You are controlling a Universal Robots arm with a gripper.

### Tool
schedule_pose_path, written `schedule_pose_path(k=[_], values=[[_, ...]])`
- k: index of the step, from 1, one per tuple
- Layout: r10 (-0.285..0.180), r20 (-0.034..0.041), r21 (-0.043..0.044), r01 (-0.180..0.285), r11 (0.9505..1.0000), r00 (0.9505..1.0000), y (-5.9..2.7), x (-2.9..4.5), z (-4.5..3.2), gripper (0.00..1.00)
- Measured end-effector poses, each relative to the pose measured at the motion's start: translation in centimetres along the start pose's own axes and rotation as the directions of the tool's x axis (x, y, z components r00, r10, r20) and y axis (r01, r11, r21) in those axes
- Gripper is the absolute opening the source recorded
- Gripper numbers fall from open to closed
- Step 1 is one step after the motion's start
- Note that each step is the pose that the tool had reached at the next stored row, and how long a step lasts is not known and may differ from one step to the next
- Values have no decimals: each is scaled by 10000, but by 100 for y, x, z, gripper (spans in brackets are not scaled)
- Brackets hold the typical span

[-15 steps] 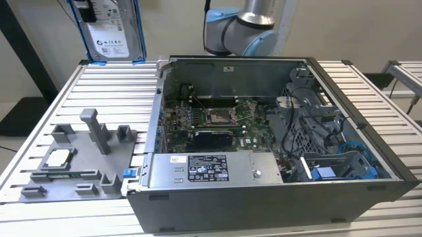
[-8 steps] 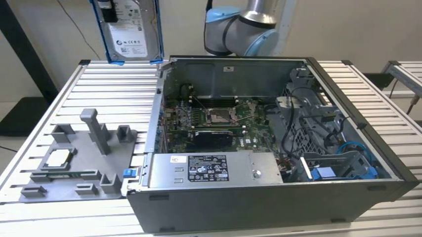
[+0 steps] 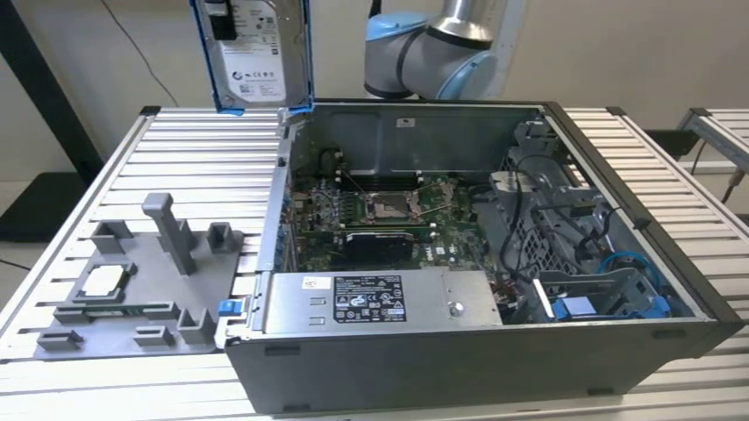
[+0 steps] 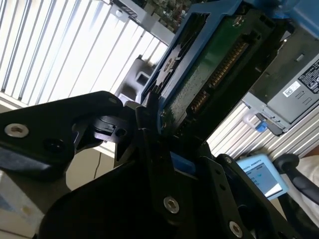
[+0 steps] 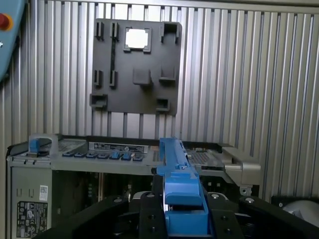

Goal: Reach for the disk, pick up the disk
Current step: 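Pick up the disk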

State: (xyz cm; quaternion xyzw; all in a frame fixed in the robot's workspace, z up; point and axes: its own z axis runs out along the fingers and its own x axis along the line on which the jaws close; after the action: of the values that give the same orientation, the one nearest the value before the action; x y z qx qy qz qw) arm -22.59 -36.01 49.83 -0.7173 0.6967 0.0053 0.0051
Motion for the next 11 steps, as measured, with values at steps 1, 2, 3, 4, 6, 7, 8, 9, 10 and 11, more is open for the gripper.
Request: schedule_pose_path(k=[1,2,3,4,6,7,8,9,10,11], values=[[-1,-1,0,1,10000,10000,-43,2,0,0],[-1,0,0,1,10000,10000,-92,3,0,0],[-1,0,1,1,10000,10000,-134,4,0,0],[-1,0,1,1,10000,10000,-175,5,0,0],[-1,-1,0,1,10000,10000,-254,8,0,0],[-1,0,1,1,10000,10000,-294,9,1,0],[-1,0,0,1,10000,10000,-330,10,1,0],[-1,-1,-1,1,10000,10000,-365,11,2,0],[-1,-1,0,1,10000,10000,-402,12,5,0],[-2,-1,0,2,10000,10000,-439,13,9,0]])
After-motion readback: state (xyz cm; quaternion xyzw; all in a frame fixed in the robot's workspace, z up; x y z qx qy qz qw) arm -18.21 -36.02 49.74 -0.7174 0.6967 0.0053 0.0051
